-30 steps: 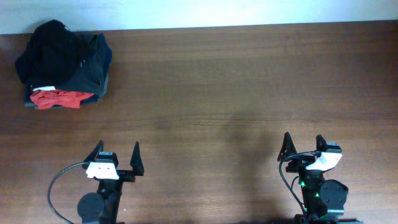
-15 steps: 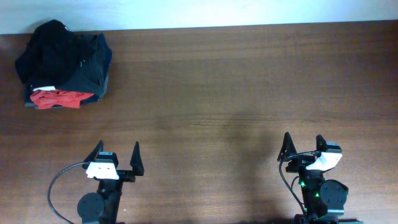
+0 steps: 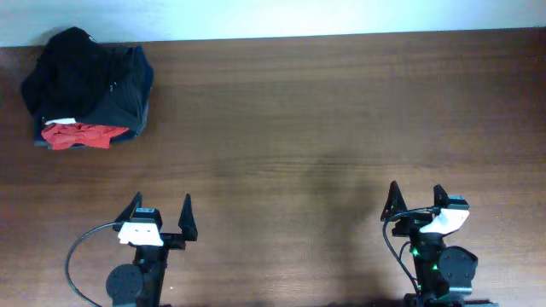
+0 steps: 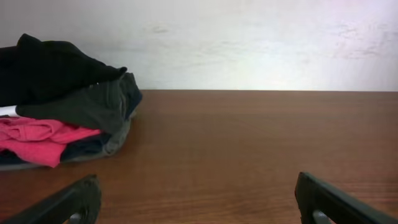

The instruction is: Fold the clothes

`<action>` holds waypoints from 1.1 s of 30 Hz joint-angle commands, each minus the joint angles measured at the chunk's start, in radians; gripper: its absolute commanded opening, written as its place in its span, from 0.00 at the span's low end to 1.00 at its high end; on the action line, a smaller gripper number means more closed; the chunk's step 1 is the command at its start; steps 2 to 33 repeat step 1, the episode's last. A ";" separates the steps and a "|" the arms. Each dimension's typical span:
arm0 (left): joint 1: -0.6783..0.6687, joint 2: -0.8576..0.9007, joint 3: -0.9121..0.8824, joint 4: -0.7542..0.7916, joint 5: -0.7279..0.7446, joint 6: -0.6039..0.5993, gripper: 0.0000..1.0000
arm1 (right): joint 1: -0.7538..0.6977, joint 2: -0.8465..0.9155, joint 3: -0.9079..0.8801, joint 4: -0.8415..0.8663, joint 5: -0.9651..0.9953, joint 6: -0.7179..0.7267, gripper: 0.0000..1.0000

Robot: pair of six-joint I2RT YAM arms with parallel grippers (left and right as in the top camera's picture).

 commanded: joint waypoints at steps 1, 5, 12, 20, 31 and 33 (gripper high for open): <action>-0.006 -0.010 -0.005 -0.003 -0.014 -0.003 0.99 | -0.007 -0.003 -0.007 -0.002 -0.002 0.002 0.99; -0.006 -0.010 -0.005 -0.003 -0.014 -0.003 0.99 | -0.007 -0.003 -0.007 -0.002 -0.002 0.002 0.99; -0.006 -0.010 -0.005 -0.003 -0.014 -0.003 0.99 | -0.007 -0.003 -0.007 -0.002 -0.002 0.002 0.99; -0.006 -0.010 -0.005 -0.003 -0.014 -0.003 0.99 | -0.007 -0.003 -0.007 -0.002 -0.002 0.002 0.99; -0.006 -0.010 -0.005 -0.003 -0.014 -0.003 0.99 | -0.007 -0.003 -0.007 -0.002 -0.002 0.002 0.99; -0.006 -0.010 -0.005 -0.003 -0.014 -0.003 0.99 | -0.007 -0.003 -0.007 -0.002 -0.002 0.002 0.99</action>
